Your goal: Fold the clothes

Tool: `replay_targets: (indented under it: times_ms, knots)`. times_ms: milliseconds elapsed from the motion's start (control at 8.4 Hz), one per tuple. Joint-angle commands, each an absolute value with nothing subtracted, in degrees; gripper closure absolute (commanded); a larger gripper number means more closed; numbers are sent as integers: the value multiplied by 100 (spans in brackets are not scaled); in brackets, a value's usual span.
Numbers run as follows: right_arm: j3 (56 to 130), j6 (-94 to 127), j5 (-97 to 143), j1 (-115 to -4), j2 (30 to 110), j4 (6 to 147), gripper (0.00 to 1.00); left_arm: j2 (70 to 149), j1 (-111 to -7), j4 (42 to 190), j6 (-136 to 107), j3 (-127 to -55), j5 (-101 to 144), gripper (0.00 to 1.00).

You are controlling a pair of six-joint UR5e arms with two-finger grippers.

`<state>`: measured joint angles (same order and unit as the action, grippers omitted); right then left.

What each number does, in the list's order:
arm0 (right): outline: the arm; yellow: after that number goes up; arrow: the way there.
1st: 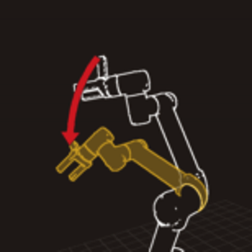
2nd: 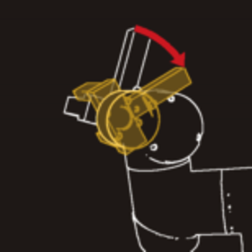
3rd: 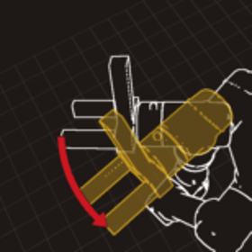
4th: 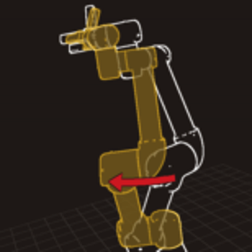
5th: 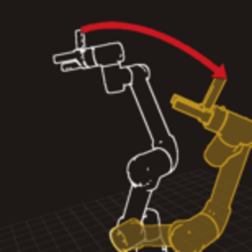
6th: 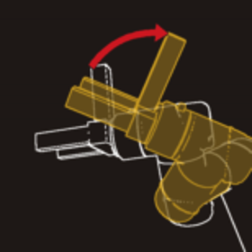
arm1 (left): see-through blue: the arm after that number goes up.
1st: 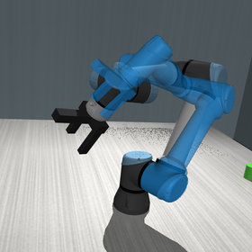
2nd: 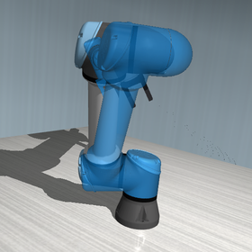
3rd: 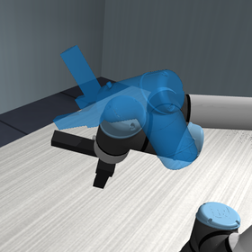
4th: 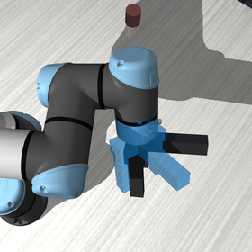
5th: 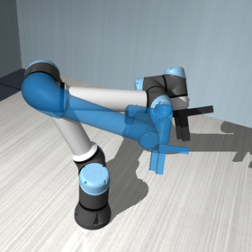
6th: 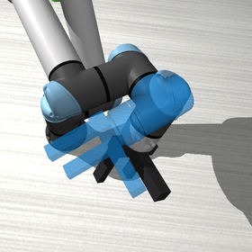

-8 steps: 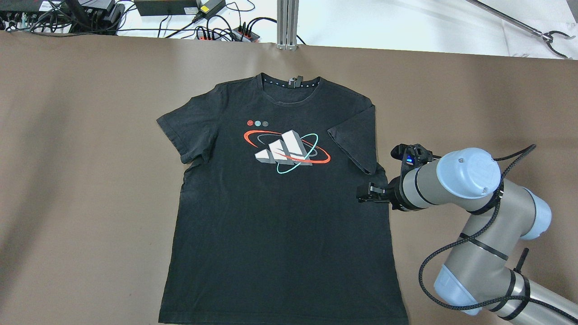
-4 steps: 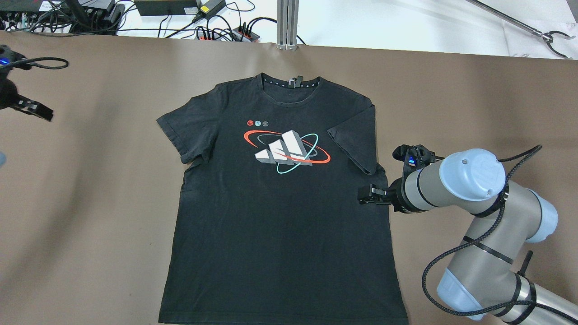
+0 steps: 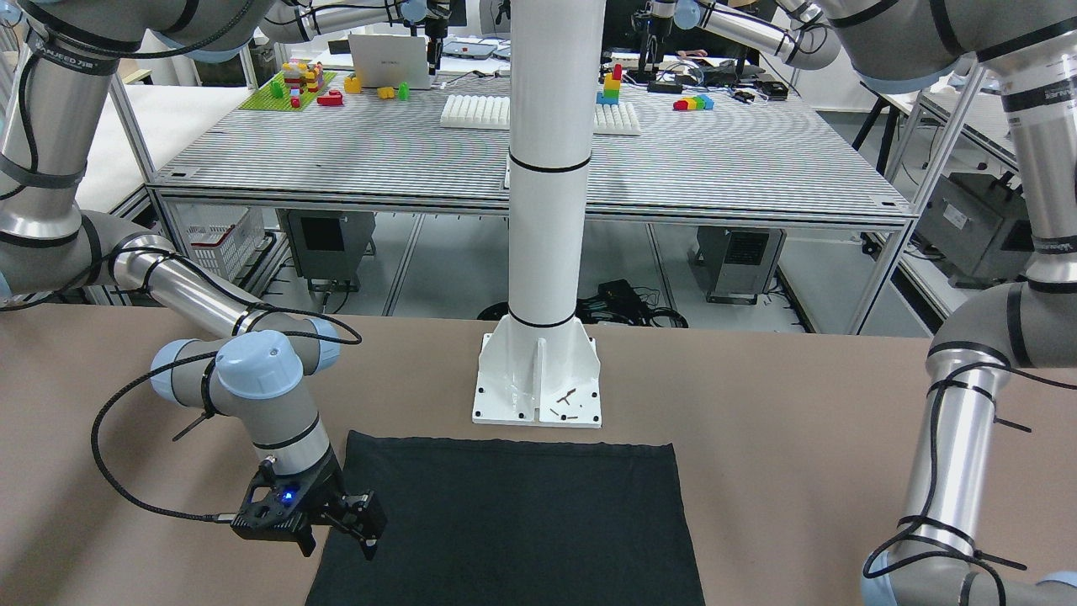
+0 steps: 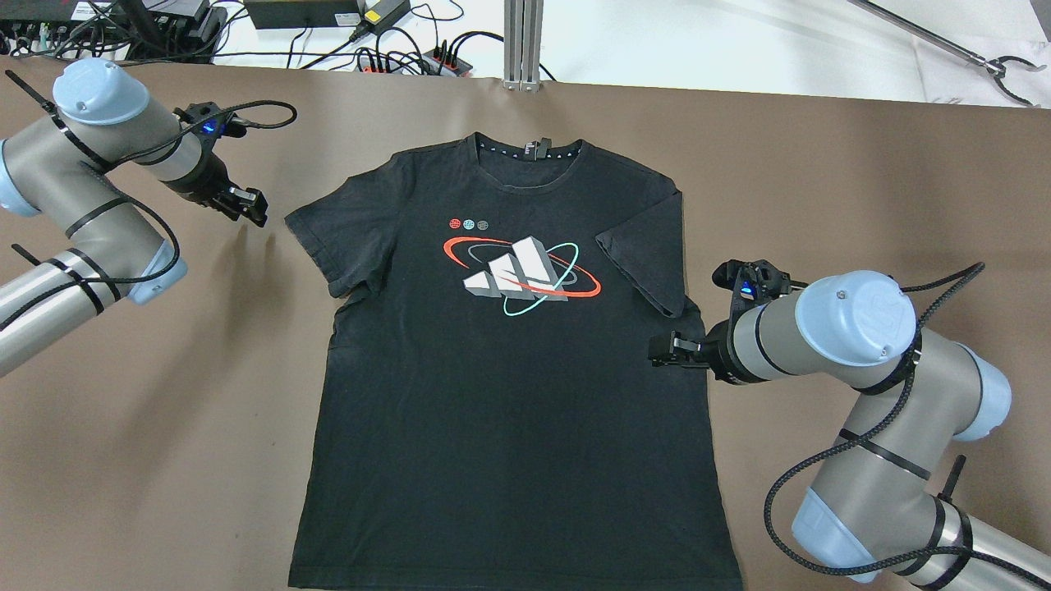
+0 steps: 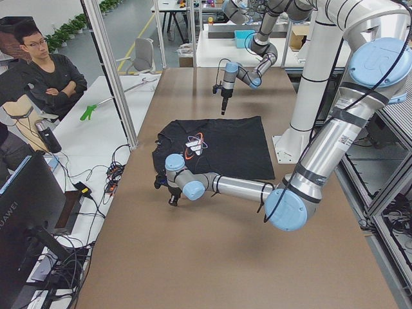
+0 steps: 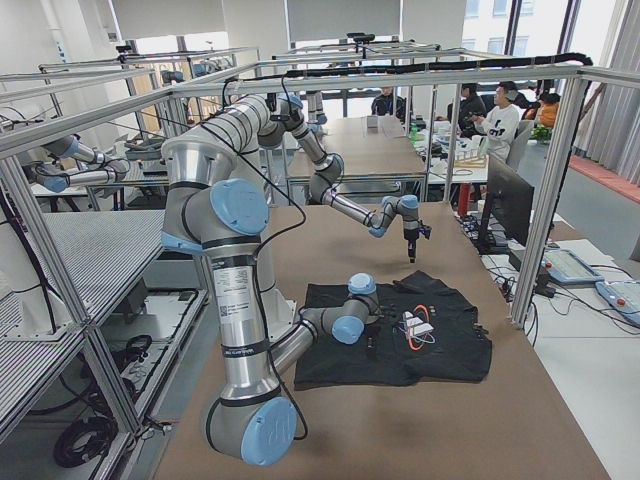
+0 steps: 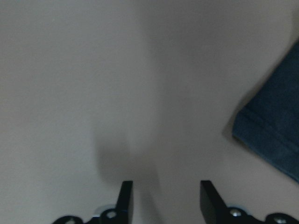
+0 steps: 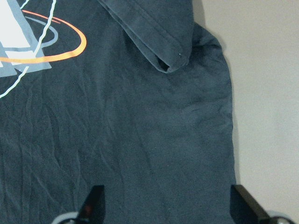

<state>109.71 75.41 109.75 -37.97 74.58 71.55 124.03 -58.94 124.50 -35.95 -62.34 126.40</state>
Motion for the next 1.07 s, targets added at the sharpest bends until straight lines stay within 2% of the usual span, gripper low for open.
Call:
replay_targets:
  times_ms: [0, 596, 834, 953]
  knots:
    - [10978, 7541, 10951, -3806, 7462, 7163, 6, 12822, -5845, 12647, -3814, -5679, 12841, 50]
    - [10969, 7532, 10951, -3823, 7479, 7163, 6, 12946, -5783, 12674, -3823, -5572, 12858, 53]
    - [10951, 7541, 10951, -3823, 7488, 7163, 6, 12946, -5748, 12674, -3832, -5564, 12858, 57]
    - [10951, 7532, 10951, -3823, 7488, 7163, 6, 12955, -5748, 12674, -3849, -5563, 12858, 65]
